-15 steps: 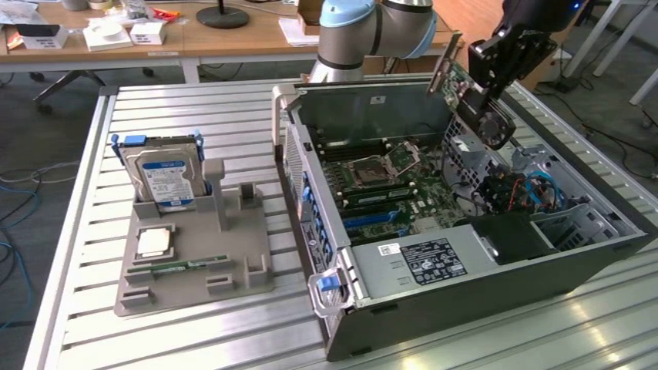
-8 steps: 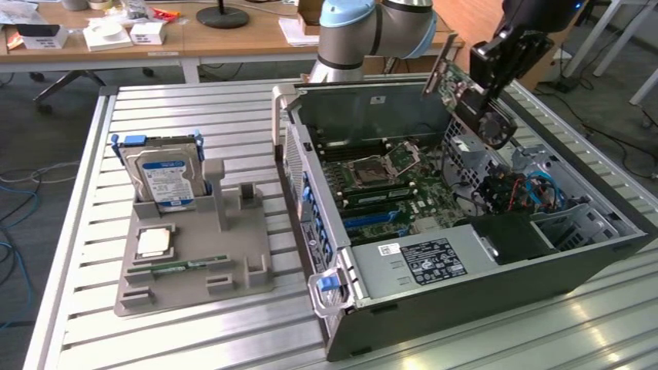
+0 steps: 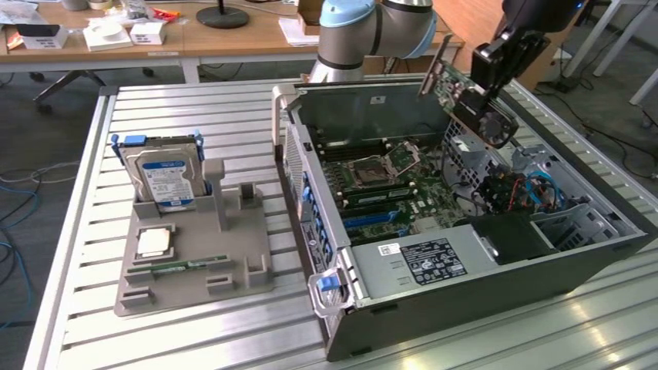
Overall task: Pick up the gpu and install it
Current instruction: 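Insert the gpu into the slot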
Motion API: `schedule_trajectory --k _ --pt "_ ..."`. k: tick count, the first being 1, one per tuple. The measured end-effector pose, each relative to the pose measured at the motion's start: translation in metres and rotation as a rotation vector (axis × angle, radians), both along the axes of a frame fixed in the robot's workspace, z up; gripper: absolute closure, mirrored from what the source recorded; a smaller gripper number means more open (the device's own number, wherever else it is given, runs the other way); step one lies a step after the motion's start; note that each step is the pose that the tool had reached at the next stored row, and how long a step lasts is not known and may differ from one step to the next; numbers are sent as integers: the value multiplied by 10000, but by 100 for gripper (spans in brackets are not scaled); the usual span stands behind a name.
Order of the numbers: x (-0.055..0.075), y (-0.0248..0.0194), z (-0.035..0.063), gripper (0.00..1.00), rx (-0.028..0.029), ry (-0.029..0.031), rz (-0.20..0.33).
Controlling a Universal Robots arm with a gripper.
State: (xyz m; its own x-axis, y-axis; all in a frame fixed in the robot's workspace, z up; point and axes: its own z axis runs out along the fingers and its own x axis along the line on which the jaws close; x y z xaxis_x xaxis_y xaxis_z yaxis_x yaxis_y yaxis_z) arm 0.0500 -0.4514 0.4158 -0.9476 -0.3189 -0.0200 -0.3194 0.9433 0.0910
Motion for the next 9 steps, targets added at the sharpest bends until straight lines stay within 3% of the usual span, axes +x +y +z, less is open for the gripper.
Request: schedule_trajectory --k 9 --pt "0 0 -1 74 1 0 1071"
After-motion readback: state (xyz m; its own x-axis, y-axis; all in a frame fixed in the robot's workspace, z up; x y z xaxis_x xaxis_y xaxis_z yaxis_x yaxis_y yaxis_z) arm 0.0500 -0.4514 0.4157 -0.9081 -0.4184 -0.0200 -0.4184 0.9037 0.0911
